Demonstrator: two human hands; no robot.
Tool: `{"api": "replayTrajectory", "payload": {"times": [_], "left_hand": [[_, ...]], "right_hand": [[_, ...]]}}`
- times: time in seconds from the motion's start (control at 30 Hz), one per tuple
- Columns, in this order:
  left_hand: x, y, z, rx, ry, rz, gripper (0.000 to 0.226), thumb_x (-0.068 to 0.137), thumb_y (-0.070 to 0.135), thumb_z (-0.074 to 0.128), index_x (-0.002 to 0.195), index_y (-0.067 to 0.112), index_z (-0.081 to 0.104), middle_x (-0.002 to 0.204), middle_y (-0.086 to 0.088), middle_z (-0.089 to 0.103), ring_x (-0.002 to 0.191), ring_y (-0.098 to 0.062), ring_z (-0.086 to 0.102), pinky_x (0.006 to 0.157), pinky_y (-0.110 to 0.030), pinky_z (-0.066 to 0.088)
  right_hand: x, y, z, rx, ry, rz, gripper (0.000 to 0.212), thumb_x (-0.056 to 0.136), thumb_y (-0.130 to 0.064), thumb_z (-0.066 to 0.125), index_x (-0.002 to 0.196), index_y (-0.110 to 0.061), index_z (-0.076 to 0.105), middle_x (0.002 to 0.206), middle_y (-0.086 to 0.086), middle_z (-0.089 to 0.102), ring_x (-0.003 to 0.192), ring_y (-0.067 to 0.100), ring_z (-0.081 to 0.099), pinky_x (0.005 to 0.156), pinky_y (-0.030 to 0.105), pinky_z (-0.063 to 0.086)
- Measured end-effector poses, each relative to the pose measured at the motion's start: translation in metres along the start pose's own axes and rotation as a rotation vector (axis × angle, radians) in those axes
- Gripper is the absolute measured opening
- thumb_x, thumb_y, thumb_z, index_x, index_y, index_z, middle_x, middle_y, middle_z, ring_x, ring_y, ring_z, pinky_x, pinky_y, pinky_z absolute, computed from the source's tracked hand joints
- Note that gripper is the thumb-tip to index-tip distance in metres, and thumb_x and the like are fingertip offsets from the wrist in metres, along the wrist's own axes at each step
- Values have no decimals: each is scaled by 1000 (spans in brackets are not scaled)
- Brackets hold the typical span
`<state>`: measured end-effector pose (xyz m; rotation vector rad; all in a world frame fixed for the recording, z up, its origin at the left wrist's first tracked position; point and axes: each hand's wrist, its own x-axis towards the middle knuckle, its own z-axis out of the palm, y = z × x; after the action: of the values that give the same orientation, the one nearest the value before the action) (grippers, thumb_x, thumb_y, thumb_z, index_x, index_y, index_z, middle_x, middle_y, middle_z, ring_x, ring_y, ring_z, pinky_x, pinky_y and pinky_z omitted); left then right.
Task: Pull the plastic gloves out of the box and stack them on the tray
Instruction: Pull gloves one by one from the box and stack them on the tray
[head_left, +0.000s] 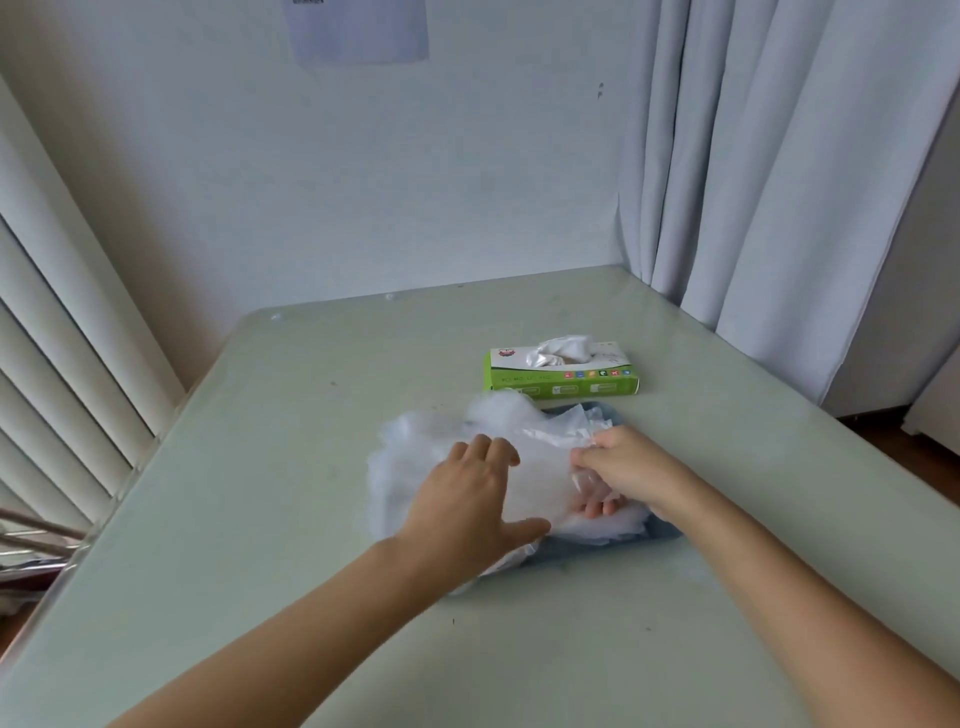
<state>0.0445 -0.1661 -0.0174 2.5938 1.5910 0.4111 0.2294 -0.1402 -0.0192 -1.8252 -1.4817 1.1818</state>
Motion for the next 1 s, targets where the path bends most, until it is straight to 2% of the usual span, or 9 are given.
{"api": "replayTrajectory", "payload": {"times": [0.1, 0.23, 0.37, 0.4, 0.47, 0.53, 0.67, 0.8, 1.0], "left_hand": [[2, 8, 13, 37, -7, -35, 69, 88, 56, 52, 142, 18, 30, 139, 1, 41, 129, -18, 37, 103, -26, 31], [10, 25, 17, 143, 141, 25, 57, 87, 53, 56, 121, 8, 56, 116, -6, 61, 112, -22, 57, 96, -26, 42], [16, 31, 20, 237, 82, 42, 51, 84, 29, 64, 126, 1, 54, 121, -10, 61, 118, -26, 54, 103, -30, 39], [17, 32, 17, 269, 57, 27, 54, 84, 20, 63, 131, -1, 48, 128, -12, 57, 125, -28, 49, 107, -31, 35], [20, 30, 16, 340, -3, 21, 63, 89, 7, 52, 144, -5, 24, 146, -17, 37, 140, -31, 28, 116, -32, 18], [22, 25, 11, 430, -30, 12, 65, 91, 3, 46, 146, -6, 13, 151, -19, 27, 144, -33, 16, 118, -34, 10], [12, 13, 8, 560, -91, 29, 57, 95, 1, 32, 147, -8, 8, 153, -25, 20, 146, -36, 7, 118, -39, 2], [-1, -3, 3, 563, -135, 48, 56, 96, 1, 24, 149, -3, 8, 157, -19, 14, 147, -32, 0, 117, -40, -8], [-27, -21, 0, 625, -148, 73, 61, 93, 7, 28, 151, 2, 11, 160, -15, 5, 147, -31, -9, 114, -45, -16]], "right_hand": [[1, 2, 2, 86, -11, 15, 17, 94, -11, 46, 78, -7, 48, 60, 15, 67, 47, 27, 58, 39, 21, 36], [-1, 0, 1, 179, -31, 5, 17, 97, -13, 46, 82, -6, 49, 68, 21, 67, 49, 27, 59, 39, 23, 35], [-6, -6, -2, 355, -50, -1, 14, 99, -13, 47, 86, -6, 48, 60, 19, 66, 40, 20, 58, 35, 21, 33], [-6, -6, -3, 369, -47, -4, 15, 99, -13, 47, 87, -5, 48, 60, 19, 66, 39, 19, 57, 35, 21, 33], [-4, -5, -4, 334, -35, -15, 15, 99, -13, 46, 88, -4, 50, 59, 18, 67, 40, 19, 58, 36, 21, 35], [-1, -1, -5, 237, -16, -34, 16, 99, -13, 44, 92, -1, 53, 61, 16, 69, 42, 18, 59, 38, 21, 37], [1, 5, -5, 35, 39, -68, 18, 98, -11, 41, 86, -3, 51, 70, 21, 71, 48, 24, 60, 42, 22, 41], [6, 11, -4, -82, 78, -86, 25, 96, -14, 45, 74, -5, 51, 72, 25, 70, 62, 37, 66, 52, 29, 45], [1, 8, -3, -191, 112, -115, 38, 92, -13, 46, 57, -7, 58, 62, 14, 70, 47, 21, 61, 55, 24, 50]]}}
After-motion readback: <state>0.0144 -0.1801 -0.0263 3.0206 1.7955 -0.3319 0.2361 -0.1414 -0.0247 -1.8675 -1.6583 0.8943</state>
